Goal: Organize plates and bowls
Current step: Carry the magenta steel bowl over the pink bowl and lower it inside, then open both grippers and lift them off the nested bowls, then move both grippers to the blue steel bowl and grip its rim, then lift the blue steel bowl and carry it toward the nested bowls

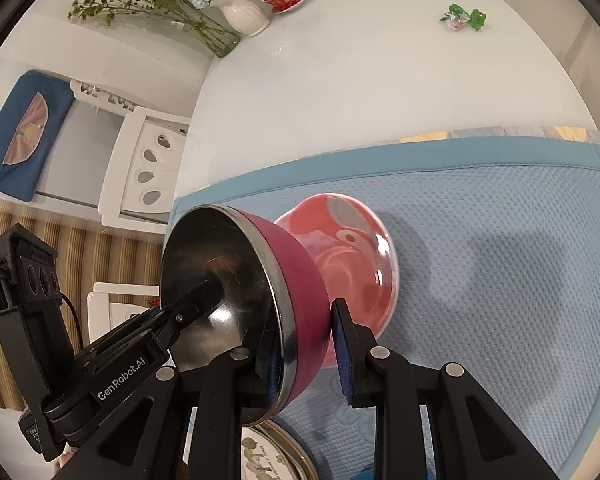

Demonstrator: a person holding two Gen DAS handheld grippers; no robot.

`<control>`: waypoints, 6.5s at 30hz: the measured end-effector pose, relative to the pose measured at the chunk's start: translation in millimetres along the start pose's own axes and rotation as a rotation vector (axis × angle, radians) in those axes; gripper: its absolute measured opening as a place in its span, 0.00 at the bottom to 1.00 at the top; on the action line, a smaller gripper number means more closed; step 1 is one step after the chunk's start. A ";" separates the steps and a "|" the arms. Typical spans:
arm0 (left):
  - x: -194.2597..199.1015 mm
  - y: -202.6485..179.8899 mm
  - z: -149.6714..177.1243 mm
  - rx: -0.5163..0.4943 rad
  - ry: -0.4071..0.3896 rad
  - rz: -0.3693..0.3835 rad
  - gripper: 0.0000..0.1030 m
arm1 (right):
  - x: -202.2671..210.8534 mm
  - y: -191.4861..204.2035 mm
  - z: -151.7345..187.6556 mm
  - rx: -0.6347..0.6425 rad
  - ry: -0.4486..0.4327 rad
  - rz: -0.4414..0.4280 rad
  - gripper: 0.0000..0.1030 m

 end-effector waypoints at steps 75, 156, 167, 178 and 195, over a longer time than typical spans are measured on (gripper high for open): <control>-11.8 3.8 36.4 0.044 0.061 -0.026 0.23 | -3.2 -19.0 17.8 -0.014 0.047 0.094 0.51; -35.7 -80.6 232.3 -0.455 0.396 0.021 0.55 | -40.7 -107.9 236.0 -0.169 0.174 0.282 0.91; -46.7 -73.7 213.5 -0.457 0.388 0.013 0.55 | -41.8 -119.2 204.4 -0.191 0.146 0.293 0.95; -36.5 -87.8 215.0 -0.479 0.355 0.083 0.18 | -49.3 -96.9 178.9 -0.173 0.135 0.260 0.37; -44.7 -64.5 206.7 -0.382 0.346 0.055 0.14 | -53.2 -109.3 176.2 -0.235 0.106 0.200 0.27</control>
Point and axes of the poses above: each gripper's, at about its wrist camera, not at the fingertips, and x roughly against the way its jaws point, y to its left, z to its underside, the point moved 7 cm from there along -x, roughly the way its jaws point, and after that the axes turned 5 degrees about -z, right-handed, at the moved point
